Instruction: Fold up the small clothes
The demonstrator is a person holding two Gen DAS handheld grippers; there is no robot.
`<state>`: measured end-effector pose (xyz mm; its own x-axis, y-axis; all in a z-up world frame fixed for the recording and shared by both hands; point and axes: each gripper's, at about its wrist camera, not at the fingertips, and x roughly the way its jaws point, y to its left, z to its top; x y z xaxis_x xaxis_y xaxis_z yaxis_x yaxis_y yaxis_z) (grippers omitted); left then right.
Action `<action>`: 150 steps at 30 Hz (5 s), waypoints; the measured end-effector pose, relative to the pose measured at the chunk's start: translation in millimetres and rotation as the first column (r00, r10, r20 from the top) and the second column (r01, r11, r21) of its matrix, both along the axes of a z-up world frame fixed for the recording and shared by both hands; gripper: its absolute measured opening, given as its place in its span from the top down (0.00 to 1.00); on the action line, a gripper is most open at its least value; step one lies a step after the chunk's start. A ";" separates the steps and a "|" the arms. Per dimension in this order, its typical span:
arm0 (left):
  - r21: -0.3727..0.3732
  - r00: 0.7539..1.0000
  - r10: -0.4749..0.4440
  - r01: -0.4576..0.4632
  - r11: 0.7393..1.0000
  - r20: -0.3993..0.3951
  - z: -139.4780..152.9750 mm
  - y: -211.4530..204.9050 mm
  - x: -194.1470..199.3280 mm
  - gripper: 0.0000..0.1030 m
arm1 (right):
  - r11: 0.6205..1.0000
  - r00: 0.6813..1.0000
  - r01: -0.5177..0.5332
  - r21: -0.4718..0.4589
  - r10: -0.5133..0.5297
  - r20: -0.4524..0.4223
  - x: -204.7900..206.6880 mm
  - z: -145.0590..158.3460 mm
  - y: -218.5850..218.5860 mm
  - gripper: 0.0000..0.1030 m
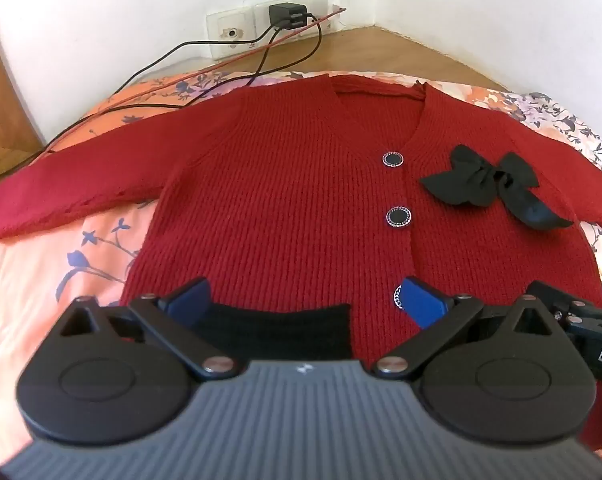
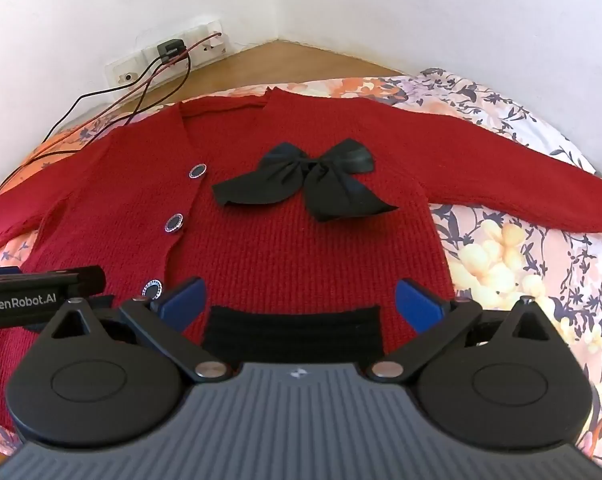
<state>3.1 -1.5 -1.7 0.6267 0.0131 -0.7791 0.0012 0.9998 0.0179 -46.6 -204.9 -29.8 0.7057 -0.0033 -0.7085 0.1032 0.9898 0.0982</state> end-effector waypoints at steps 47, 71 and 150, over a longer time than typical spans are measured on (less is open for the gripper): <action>0.004 1.000 -0.013 0.013 1.000 -0.014 -3.5 0.8 5.9 0.00 | 1.000 1.000 0.000 -0.005 0.000 -0.020 5.5 -2.4 3.7 0.00; 0.003 0.999 -0.029 0.030 1.000 -0.024 -5.7 -3.6 6.8 0.00 | 1.000 1.000 -0.007 0.010 0.007 -0.017 1.7 -4.1 0.3 0.00; 0.018 0.991 -0.130 0.131 0.991 -0.039 -55.6 -96.0 56.4 0.00 | 0.802 0.806 0.416 0.428 -0.544 0.235 -2.4 -49.6 -354.9 0.89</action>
<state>59.5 -97.5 -57.3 0.5942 -0.0508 -0.8027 0.1326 0.9905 0.0354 -49.1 -559.7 -79.4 0.8657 -0.2116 -0.4536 0.4539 0.7137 0.5334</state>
